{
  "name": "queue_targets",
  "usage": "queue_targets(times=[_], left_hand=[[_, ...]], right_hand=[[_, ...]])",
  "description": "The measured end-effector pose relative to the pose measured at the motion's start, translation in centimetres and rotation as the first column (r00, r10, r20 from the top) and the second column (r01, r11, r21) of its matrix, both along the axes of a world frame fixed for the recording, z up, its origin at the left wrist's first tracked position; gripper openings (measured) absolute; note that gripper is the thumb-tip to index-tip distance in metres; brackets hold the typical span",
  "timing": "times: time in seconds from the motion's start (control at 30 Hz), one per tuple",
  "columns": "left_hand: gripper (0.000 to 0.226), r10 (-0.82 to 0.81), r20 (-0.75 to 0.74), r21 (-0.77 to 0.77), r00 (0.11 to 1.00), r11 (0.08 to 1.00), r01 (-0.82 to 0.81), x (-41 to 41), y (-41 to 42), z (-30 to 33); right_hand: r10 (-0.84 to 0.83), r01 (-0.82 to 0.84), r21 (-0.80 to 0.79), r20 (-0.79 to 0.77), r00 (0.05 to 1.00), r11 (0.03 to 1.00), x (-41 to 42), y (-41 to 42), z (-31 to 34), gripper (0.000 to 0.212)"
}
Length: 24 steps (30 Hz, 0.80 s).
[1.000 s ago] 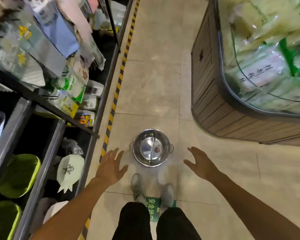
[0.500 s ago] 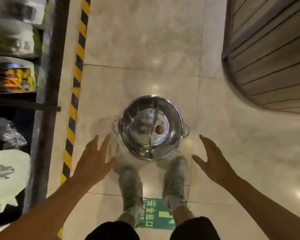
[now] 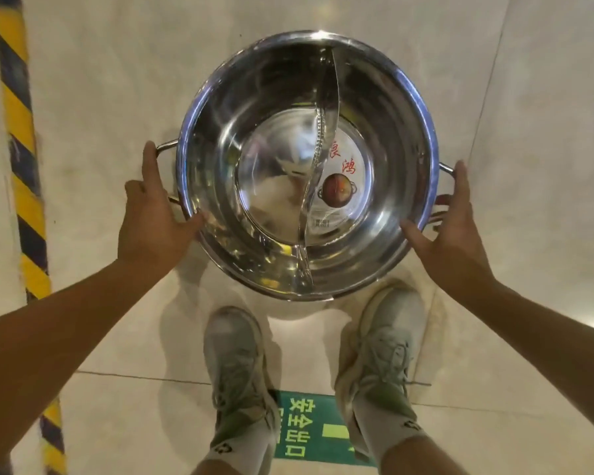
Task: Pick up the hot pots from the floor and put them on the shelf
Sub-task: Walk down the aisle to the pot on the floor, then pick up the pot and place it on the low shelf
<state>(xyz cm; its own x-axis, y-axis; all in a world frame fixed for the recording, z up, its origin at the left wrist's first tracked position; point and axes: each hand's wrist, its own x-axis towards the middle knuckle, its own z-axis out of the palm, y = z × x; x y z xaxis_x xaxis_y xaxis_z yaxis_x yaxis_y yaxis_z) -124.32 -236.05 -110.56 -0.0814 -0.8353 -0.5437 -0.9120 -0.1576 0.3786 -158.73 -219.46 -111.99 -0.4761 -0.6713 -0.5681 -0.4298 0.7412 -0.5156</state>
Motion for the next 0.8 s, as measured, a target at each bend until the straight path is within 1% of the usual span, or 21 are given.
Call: queue_targets(times=[0.07,0.17,0.27,0.33,0.47,0.6,0.7,0.77,0.8], left_hand=[[0.114,0.021,-0.069,-0.009,0.997,1.000,-0.021,0.2,0.1,-0.3],[0.117,0.065,-0.111,0.006,0.992,0.998,-0.065,-0.1,0.1,0.8],[0.122,0.081,-0.115,0.008,0.990,0.997,-0.081,0.0,-0.2,4.3],[0.119,0.086,-0.109,-0.002,0.990,0.996,-0.087,0.3,-0.6,8.4],[0.113,0.131,-0.138,-0.045,0.982,0.989,-0.138,0.5,-1.8,19.9],[0.112,0.120,-0.206,-0.121,0.971,0.982,-0.147,0.7,-3.4,34.7],[0.108,0.121,-0.296,-0.172,0.948,0.969,-0.177,1.0,-4.8,46.9],[0.097,0.116,-0.413,-0.202,0.903,0.955,-0.215,1.0,-5.2,54.8],[0.094,0.105,-0.448,-0.220,0.888,0.950,-0.224,0.9,-5.2,58.4]], right_hand=[[-0.051,0.051,-0.029,0.021,0.999,0.998,-0.1,0.0,-0.3,0.103],[-0.078,0.079,-0.070,0.015,0.997,0.994,-0.4,0.0,0.7,0.096],[-0.068,0.068,-0.094,0.010,0.998,0.993,-0.4,-0.6,4.5,0.092],[-0.056,0.057,-0.116,0.013,0.998,0.992,-0.6,-1.2,8.8,0.090],[-0.044,0.046,-0.152,0.019,0.999,0.987,-1.1,-3.1,20.7,0.090],[-0.045,0.045,-0.223,0.006,0.999,0.974,-1.7,-5.1,35.5,0.090],[-0.036,0.037,-0.283,0.008,0.999,0.958,-2.3,-6.5,47.6,0.092],[-0.027,0.029,-0.357,0.009,1.000,0.933,-2.5,-7.4,55.2,0.093],[-0.023,0.020,-0.397,-0.001,1.000,0.918,-2.6,-7.6,58.7,0.092]])
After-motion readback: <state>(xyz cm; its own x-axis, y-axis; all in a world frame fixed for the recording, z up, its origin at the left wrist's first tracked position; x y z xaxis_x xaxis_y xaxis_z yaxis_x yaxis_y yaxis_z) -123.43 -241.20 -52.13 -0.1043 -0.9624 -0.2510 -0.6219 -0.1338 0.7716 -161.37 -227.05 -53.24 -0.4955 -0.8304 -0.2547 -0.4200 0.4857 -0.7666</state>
